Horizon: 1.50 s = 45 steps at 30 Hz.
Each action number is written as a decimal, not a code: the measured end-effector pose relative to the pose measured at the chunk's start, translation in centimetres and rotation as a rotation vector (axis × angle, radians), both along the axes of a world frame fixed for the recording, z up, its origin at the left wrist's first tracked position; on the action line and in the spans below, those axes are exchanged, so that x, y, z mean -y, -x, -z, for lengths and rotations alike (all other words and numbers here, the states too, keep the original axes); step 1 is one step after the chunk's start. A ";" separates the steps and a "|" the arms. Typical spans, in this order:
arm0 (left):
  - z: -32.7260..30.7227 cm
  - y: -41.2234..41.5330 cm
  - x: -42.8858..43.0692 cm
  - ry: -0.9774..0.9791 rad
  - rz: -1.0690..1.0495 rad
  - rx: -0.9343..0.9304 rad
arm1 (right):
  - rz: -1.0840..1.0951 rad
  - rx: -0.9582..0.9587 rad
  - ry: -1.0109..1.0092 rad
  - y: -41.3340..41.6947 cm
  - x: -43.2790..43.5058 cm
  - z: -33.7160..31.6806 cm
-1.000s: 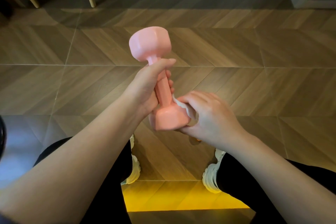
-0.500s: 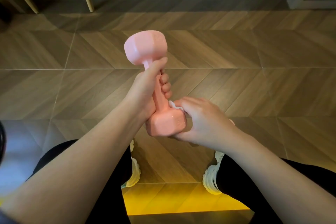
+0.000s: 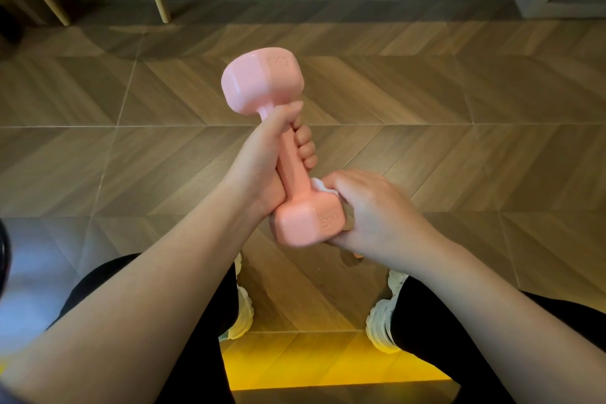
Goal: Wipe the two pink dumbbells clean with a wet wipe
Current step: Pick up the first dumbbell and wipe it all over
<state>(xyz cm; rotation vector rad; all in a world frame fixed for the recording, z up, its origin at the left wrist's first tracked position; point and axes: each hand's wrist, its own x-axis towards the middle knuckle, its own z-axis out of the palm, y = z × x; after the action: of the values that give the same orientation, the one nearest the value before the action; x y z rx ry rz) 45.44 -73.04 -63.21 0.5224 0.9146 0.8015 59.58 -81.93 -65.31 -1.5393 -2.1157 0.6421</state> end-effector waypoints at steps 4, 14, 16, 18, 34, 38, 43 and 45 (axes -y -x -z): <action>-0.1 0.5 -0.5 -0.002 0.031 -0.056 | 0.109 0.095 -0.169 -0.5 0.4 0.0; 0.7 0.7 0.2 0.057 -0.023 -0.187 | -0.053 0.133 -0.016 0.3 0.1 0.2; 0.7 0.6 0.1 0.069 -0.004 -0.187 | -0.022 0.162 -0.089 0.6 0.3 0.1; 0.5 0.4 -0.1 0.094 -0.005 -0.159 | 0.033 0.130 -0.157 0.7 0.6 -0.2; -0.1 0.3 -0.5 0.144 -0.023 -0.073 | -0.017 -0.021 0.082 0.5 0.5 -0.3; 0.1 0.0 -0.2 0.116 0.021 -0.116 | 0.000 0.037 0.122 0.7 0.2 0.1; -0.1 0.0 -0.3 0.124 -0.001 -0.082 | 0.035 -0.005 0.016 0.4 0.6 0.0; 0.1 0.0 -0.2 0.121 0.008 -0.092 | -0.002 -0.079 0.179 0.5 0.4 0.0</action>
<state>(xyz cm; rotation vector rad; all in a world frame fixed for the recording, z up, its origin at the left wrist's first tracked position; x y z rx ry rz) 45.42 -72.85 -63.32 0.4597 1.0385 0.7143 59.07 -82.31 -65.30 -1.5762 -2.0479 0.8993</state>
